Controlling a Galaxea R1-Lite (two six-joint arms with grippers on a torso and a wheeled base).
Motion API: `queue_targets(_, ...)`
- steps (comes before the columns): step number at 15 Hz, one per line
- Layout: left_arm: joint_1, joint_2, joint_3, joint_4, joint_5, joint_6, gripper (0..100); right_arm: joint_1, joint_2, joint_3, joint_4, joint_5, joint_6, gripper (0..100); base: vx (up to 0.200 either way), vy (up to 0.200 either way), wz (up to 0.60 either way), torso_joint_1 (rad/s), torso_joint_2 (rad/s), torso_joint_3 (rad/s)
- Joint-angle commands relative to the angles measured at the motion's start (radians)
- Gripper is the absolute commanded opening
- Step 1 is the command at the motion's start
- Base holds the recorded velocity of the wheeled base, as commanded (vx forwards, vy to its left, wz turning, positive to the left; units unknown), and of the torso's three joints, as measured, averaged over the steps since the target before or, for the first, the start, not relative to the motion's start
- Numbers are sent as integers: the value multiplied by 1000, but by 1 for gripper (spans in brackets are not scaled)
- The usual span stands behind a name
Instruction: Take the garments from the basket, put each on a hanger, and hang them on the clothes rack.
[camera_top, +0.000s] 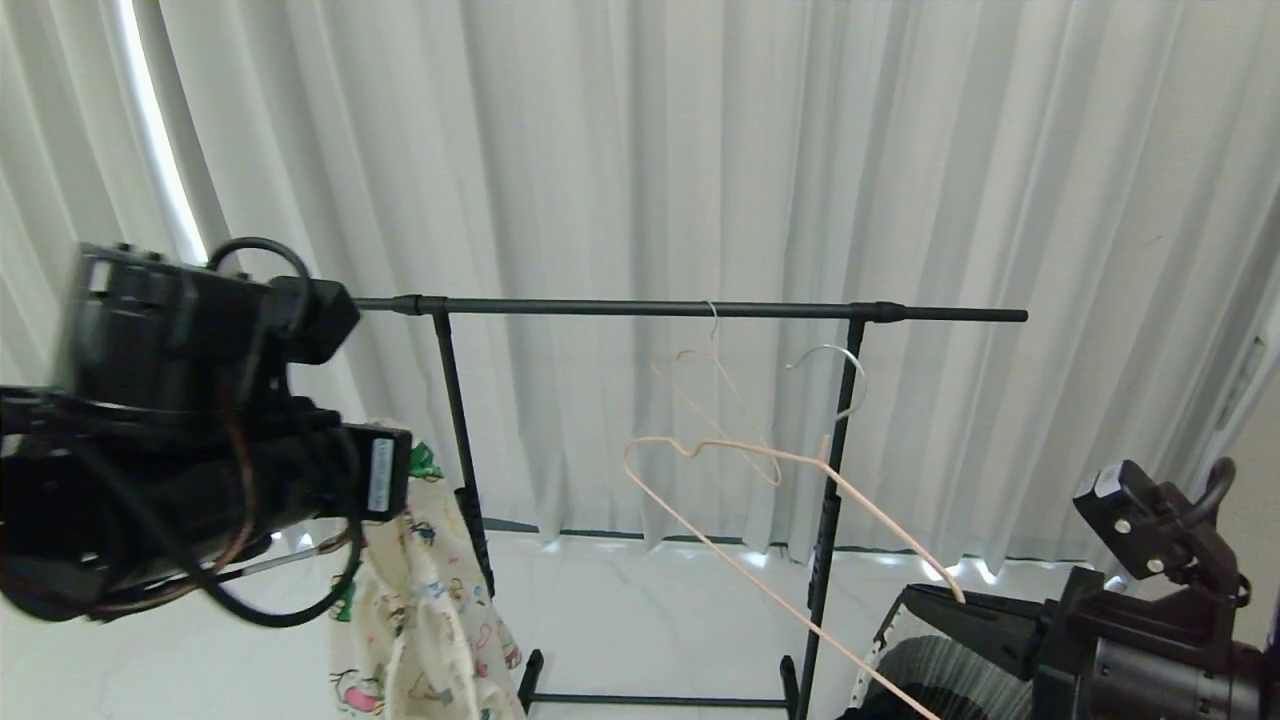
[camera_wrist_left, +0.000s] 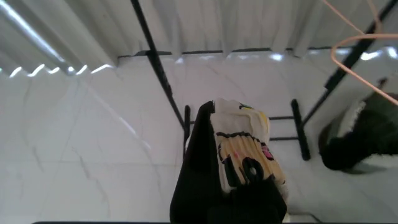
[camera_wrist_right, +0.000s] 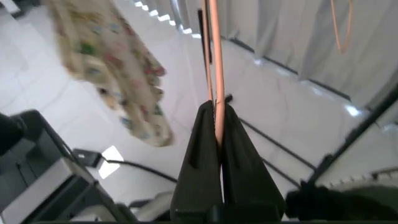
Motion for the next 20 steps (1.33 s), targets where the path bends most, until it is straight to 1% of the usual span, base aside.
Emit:
queue_targets(1, -58, 328, -149, -58, 182, -117, 0, 51, 93, -4, -50, 1, 3, 0, 0, 0, 0, 0, 0, 0)
queue_targets(2, -58, 374, -191, -58, 196, -153, 0, 73, 102, -17, -59, 1, 17, 0, 0, 0, 0, 0, 0, 0)
queue_targets(3, -58, 394, -212, -58, 196, -162, 0, 93, 102, -32, -59, 1, 42, 0, 0, 0, 0, 0, 0, 0)
queue_targets(4, -58, 408, -223, -58, 196, -163, 0, 105, 104, -37, -59, 1, 57, 0, 0, 0, 0, 0, 0, 0)
queue_targets(6, -49, 420, -232, -60, 202, -166, 0, 110, 105, -37, -59, 1, 60, 0, 0, 0, 0, 0, 0, 0)
queue_targets(7, -14, 429, -232, -60, 233, -165, 0, 114, 104, -44, -61, 1, 62, 0, 0, 0, 0, 0, 0, 0)
queue_targets(9, 5, 439, -234, -60, 258, -165, 0, 127, 104, -63, -61, 1, 62, 0, 0, 0, 0, 0, 0, 0)
queue_targets(11, 15, 448, -238, -60, 264, -165, 0, 165, 102, -76, -59, 3, 62, 0, 0, 0, 0, 0, 0, 0)
queue_targets(15, 23, 454, -286, -60, 267, -165, 0, 222, 116, -76, -59, 3, 62, 0, 0, 0, 0, 0, 0, 0)
queue_targets(20, 14, 428, -274, -60, 267, -165, 0, 192, 162, -80, -75, -5, 62, 0, 0, 0, 0, 0, 0, 0)
